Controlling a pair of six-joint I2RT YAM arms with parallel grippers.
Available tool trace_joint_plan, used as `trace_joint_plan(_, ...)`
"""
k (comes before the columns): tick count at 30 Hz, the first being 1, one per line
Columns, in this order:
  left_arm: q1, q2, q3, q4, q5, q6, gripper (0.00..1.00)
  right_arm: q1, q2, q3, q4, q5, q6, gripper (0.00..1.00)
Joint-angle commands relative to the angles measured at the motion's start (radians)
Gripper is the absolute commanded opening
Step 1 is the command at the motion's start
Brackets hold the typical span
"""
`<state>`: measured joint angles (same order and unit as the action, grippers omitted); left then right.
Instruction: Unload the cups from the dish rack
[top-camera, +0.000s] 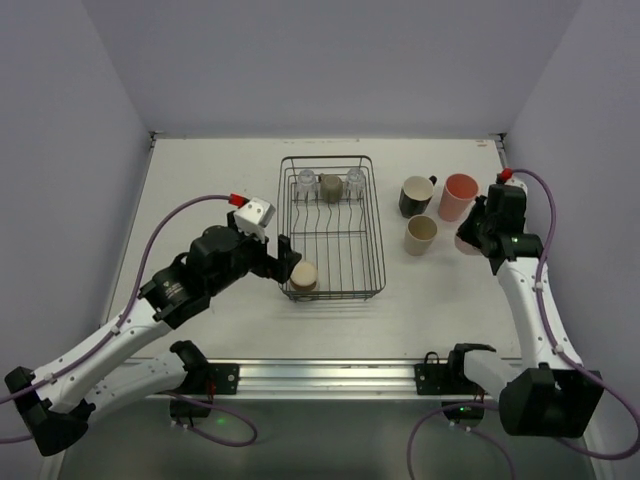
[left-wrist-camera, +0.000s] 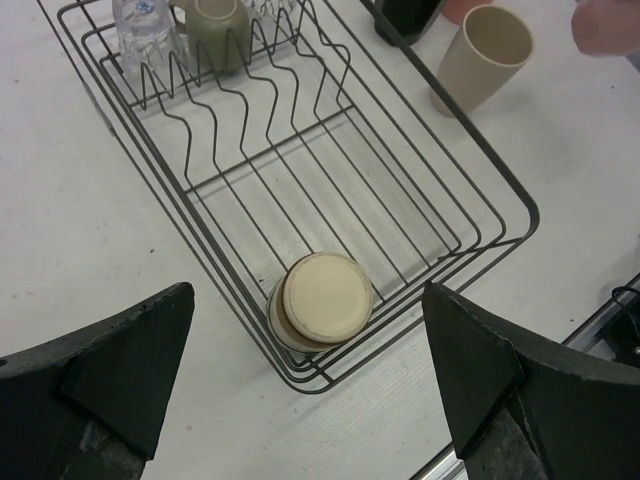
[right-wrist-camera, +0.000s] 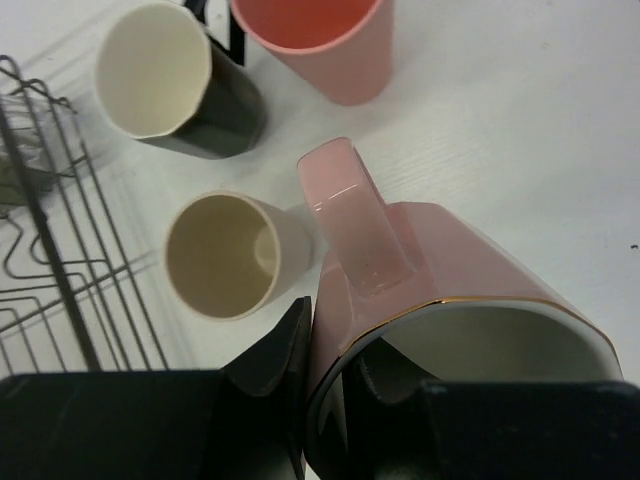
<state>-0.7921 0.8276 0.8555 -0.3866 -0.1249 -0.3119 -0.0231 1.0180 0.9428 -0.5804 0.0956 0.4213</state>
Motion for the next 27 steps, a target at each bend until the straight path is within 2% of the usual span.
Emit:
trace_joint_plan(1,0.005,0.002,-0.021,-0.017,-0.002,0.065,1.0,-0.046,0.062,0.06,0.059,-0.005,-0.044,0.0)
trace_joint_plan(12,0.005,0.048,-0.03,-0.021,0.062,0.077,1.0,-0.055,0.349,0.1,0.105,-0.039,-0.052,0.0)
trace_joint_plan(16,0.005,0.096,-0.02,-0.026,0.12,0.083,1.0,-0.055,0.402,0.094,0.106,-0.034,-0.059,0.05)
trace_joint_plan(19,0.004,0.136,-0.007,-0.031,0.185,0.086,1.0,-0.054,0.418,0.09,0.105,-0.017,-0.062,0.13)
trace_joint_plan(23,-0.007,0.165,0.017,-0.049,0.154,0.079,1.0,-0.055,0.428,0.096,0.106,-0.007,-0.065,0.26)
trace_joint_plan(27,-0.041,0.205,0.053,-0.08,0.099,0.066,1.0,-0.055,0.447,0.103,0.111,-0.019,-0.061,0.31)
